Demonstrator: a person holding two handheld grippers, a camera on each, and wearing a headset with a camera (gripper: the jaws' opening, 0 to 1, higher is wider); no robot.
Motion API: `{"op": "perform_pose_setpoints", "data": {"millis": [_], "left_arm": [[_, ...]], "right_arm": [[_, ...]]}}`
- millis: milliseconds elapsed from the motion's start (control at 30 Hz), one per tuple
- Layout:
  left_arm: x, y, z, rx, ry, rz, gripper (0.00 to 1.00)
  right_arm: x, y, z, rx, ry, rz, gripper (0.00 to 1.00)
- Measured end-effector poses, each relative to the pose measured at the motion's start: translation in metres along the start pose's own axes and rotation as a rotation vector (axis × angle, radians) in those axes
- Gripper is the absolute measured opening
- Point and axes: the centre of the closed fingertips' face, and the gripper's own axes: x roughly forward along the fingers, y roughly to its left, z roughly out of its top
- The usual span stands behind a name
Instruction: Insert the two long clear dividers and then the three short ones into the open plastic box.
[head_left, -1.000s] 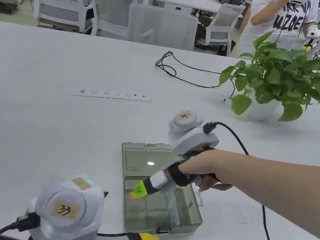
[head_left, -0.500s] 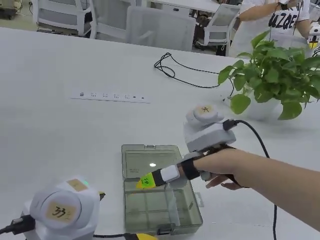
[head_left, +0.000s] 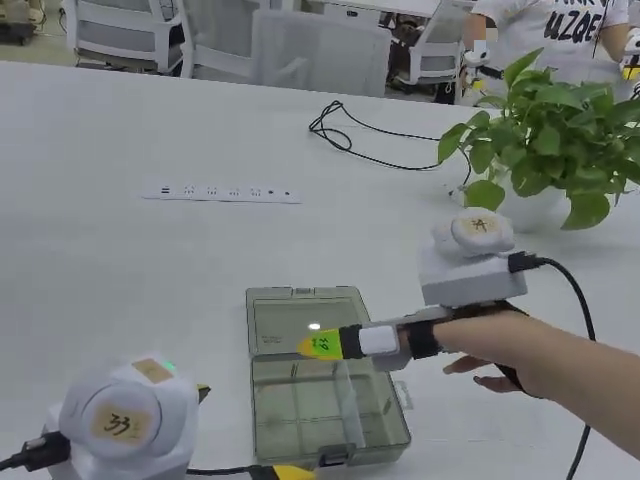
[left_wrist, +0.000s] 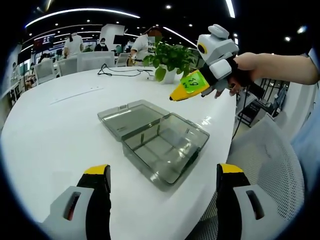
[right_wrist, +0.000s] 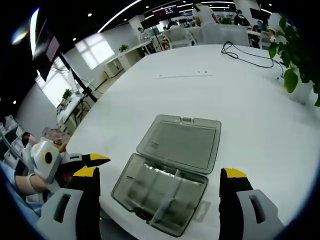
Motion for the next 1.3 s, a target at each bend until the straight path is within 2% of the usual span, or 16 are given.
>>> {"op": "perform_pose_setpoints", "data": {"millis": [100, 167, 267, 367, 400, 533, 667, 800, 1000, 1033, 1100, 1133, 1200, 1300], "left_arm": [[-0.001, 0.002, 0.0, -0.001, 0.001, 0.007, 0.89], [-0.003, 0.004, 0.001, 0.002, 0.002, 0.015, 0.89], [-0.005, 0.009, 0.001, -0.011, 0.001, 0.027, 0.89], [-0.008, 0.015, -0.001, -0.02, 0.004, 0.044, 0.89], [-0.009, 0.019, -0.001, -0.025, 0.004, 0.052, 0.89], [-0.014, 0.032, -0.002, -0.035, 0.007, 0.087, 0.89], [-0.02, 0.045, -0.003, -0.04, 0.014, 0.122, 0.88], [-0.029, 0.063, -0.007, -0.055, 0.035, 0.165, 0.88], [-0.046, 0.095, -0.024, -0.081, 0.12, 0.247, 0.87], [-0.051, 0.105, -0.03, -0.083, 0.154, 0.278, 0.87], [-0.055, 0.114, -0.036, -0.098, 0.177, 0.303, 0.85], [-0.058, 0.118, -0.041, -0.104, 0.205, 0.319, 0.84], [-0.061, 0.129, -0.045, -0.103, 0.226, 0.342, 0.84], [-0.066, 0.138, -0.053, -0.101, 0.272, 0.364, 0.82]], "right_arm": [[-0.003, -0.001, -0.005, -0.028, -0.015, 0.005, 1.0], [-0.005, 0.0, -0.003, -0.055, -0.047, 0.017, 1.0], [-0.012, -0.001, -0.004, -0.127, -0.084, 0.007, 1.0], [-0.017, 0.001, -0.006, -0.135, -0.099, 0.013, 1.0], [-0.02, 0.002, -0.004, -0.161, -0.128, 0.018, 1.0], [-0.027, -0.002, -0.014, -0.162, -0.118, 0.016, 1.0], [-0.034, -0.005, -0.017, -0.17, -0.142, 0.027, 1.0], [-0.04, -0.01, -0.024, -0.167, -0.15, 0.016, 1.0], [-0.051, -0.02, -0.031, -0.161, -0.189, 0.007, 1.0], [-0.053, -0.022, -0.033, -0.158, -0.188, 0.005, 1.0], [-0.056, -0.025, -0.037, -0.152, -0.19, -0.001, 1.0], [-0.058, -0.026, -0.038, -0.15, -0.191, 0.0, 1.0], [-0.061, -0.029, -0.042, -0.144, -0.194, -0.005, 1.0], [-0.064, -0.032, -0.046, -0.14, -0.196, -0.011, 1.0]]}}
